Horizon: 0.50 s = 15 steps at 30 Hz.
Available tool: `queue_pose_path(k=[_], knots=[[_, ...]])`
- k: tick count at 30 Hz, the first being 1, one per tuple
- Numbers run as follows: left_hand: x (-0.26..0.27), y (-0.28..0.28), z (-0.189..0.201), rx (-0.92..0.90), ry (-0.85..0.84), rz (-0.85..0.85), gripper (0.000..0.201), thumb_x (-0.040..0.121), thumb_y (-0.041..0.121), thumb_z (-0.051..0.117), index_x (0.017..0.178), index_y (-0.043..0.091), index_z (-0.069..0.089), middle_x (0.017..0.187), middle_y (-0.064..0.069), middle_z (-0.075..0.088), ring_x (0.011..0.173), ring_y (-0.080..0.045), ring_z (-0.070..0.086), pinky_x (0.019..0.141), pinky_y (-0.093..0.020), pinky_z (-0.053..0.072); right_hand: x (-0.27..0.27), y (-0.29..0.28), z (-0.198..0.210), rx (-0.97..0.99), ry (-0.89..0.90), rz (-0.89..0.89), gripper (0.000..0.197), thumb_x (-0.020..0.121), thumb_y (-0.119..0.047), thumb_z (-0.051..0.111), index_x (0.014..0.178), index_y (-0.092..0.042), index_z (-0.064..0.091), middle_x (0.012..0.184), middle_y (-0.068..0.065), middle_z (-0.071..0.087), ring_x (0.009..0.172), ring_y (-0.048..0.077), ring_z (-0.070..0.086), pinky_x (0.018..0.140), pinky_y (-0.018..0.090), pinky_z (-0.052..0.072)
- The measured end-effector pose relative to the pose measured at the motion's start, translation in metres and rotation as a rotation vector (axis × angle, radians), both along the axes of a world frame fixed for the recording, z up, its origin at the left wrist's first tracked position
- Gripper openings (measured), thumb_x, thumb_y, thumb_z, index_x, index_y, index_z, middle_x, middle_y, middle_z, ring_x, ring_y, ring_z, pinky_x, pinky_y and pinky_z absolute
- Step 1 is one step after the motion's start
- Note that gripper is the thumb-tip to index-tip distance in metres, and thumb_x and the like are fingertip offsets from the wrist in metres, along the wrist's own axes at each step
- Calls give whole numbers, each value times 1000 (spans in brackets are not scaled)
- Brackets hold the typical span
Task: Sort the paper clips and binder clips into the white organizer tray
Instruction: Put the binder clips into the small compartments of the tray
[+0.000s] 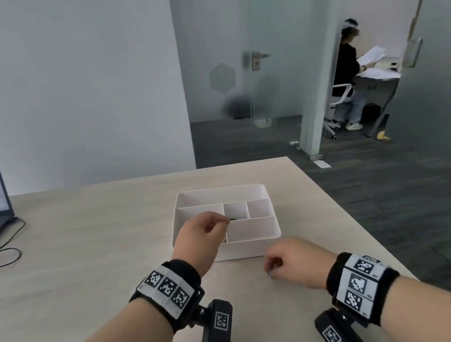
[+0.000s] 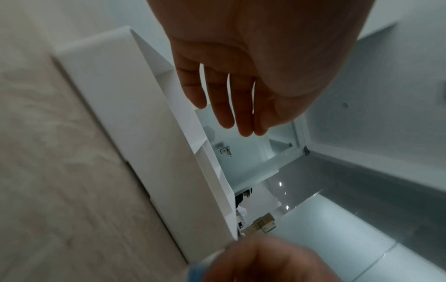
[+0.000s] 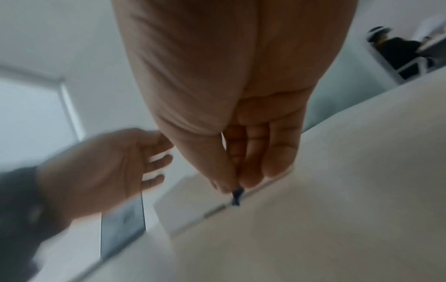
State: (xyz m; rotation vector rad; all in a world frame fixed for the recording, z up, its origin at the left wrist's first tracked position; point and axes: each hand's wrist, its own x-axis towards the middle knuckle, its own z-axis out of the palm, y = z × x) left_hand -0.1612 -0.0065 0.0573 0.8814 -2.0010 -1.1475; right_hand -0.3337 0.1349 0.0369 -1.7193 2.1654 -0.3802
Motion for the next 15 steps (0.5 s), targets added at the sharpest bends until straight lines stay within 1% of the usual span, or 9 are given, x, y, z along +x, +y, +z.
queue_pose_path(k=[2,3,5,7,8,10,12,13,15], knots=[[7,0,-5,57,98,54,18,89,17,63,81,27,75,80,8,75,73,-2,66,69,-21,50,-5,-9,9,-172,-177,-136,13,86,-15,71,84,-27,74,77,-10,65,70,5,59,64,16,45],[9,0,-7,89,138,84,18,89,14,63,81,25,76,80,7,75,70,-1,64,67,-19,48,-8,-14,15,-259,-246,-205,13,87,-14,71,81,-27,73,74,-9,66,63,3,57,59,15,44],[15,-1,-11,130,187,148,20,88,11,62,80,23,76,76,7,72,66,-2,60,63,-17,47,-13,-27,27,-382,-338,-313,9,90,-13,69,87,-19,74,73,-6,67,60,7,58,55,15,45],[20,-7,-15,168,218,213,21,88,10,61,81,23,75,76,5,71,69,-7,60,62,-20,47,-17,-40,35,-418,-381,-368,10,93,-13,64,94,-16,73,78,-1,69,65,12,62,56,19,47],[23,-11,-17,189,238,250,20,88,10,60,82,23,74,80,4,72,73,-12,62,65,-23,48,-20,-46,36,-416,-394,-386,12,94,-14,61,96,-18,73,82,1,70,68,14,64,58,23,48],[29,-20,-23,216,262,320,18,88,12,60,85,26,72,91,1,72,87,-19,65,73,-29,49,-23,-53,35,-397,-412,-408,15,95,-16,58,100,-22,71,90,-2,71,71,15,66,61,27,48],[35,-28,-31,231,254,362,13,87,20,63,90,32,68,105,-1,69,104,-21,63,87,-37,51,-25,-53,30,-392,-420,-423,19,96,-16,55,108,-24,68,98,-7,69,77,14,66,65,24,47],[38,-30,-34,238,238,366,11,88,24,64,94,33,66,113,0,66,111,-20,60,94,-39,49,-26,-51,26,-401,-415,-437,22,96,-15,55,112,-24,67,102,-8,68,83,13,65,66,22,47],[41,-32,-40,277,192,358,20,91,26,63,110,31,62,126,0,61,121,-19,54,101,-40,45,-27,-44,18,-433,-371,-487,25,94,-14,56,116,-22,66,109,-2,64,96,16,62,74,22,46]])
